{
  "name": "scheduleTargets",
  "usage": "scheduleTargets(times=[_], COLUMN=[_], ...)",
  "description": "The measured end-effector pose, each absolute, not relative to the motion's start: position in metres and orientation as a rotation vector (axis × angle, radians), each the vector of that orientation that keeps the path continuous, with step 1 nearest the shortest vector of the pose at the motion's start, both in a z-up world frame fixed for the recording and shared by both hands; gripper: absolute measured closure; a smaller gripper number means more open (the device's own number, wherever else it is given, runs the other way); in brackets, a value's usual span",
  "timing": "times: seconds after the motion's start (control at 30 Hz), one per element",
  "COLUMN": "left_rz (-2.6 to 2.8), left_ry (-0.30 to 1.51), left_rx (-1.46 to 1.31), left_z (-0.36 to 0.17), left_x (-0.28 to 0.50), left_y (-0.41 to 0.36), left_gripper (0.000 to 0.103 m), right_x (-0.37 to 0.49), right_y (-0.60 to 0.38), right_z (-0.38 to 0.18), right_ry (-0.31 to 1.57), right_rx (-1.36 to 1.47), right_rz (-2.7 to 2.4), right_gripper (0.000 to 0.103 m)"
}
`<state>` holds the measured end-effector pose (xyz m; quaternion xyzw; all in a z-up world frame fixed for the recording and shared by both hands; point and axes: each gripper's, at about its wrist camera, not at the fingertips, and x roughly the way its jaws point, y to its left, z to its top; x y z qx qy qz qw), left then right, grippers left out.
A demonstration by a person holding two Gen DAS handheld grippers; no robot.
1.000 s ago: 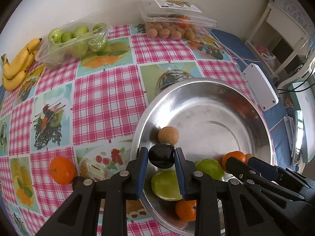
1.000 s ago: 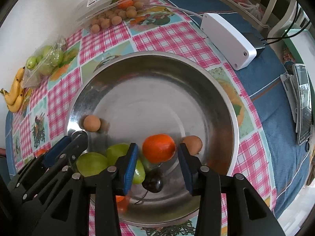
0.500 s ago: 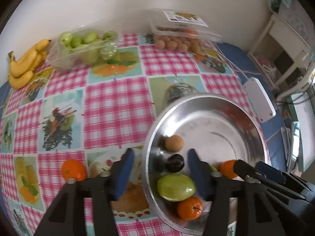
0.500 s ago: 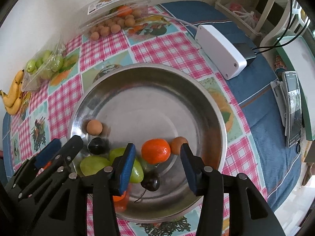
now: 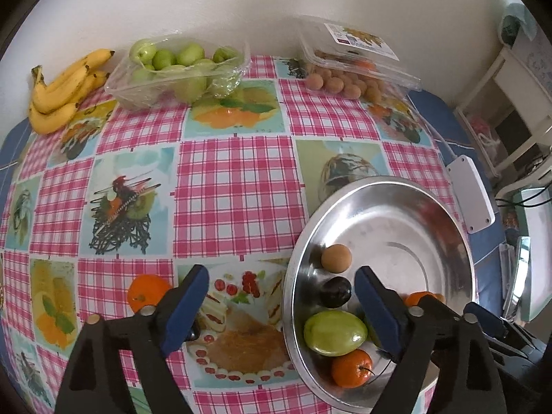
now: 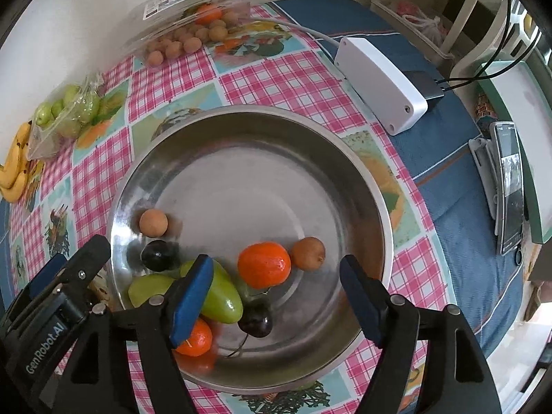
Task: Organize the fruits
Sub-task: 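Withdraw both open tools from the bowl toward the loose tangerine and cherry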
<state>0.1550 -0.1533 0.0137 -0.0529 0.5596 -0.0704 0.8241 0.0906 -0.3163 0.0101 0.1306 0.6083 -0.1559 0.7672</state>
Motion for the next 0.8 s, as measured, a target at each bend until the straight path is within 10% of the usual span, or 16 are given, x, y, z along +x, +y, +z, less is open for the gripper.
scheduleTargets(times=[0.8], left_rz=[-0.059], left_ry=[1.122], left_rx=[-0.124], left_z=[0.024], left_x=[0.157], left_y=[-0.126], left_gripper=[0.000], right_x=[0.088], right_y=[-0.320], right_z=[0.025], right_ry=[1.291], right_rx=[0.324], right_rz=[-0.369], right_gripper=[0.003])
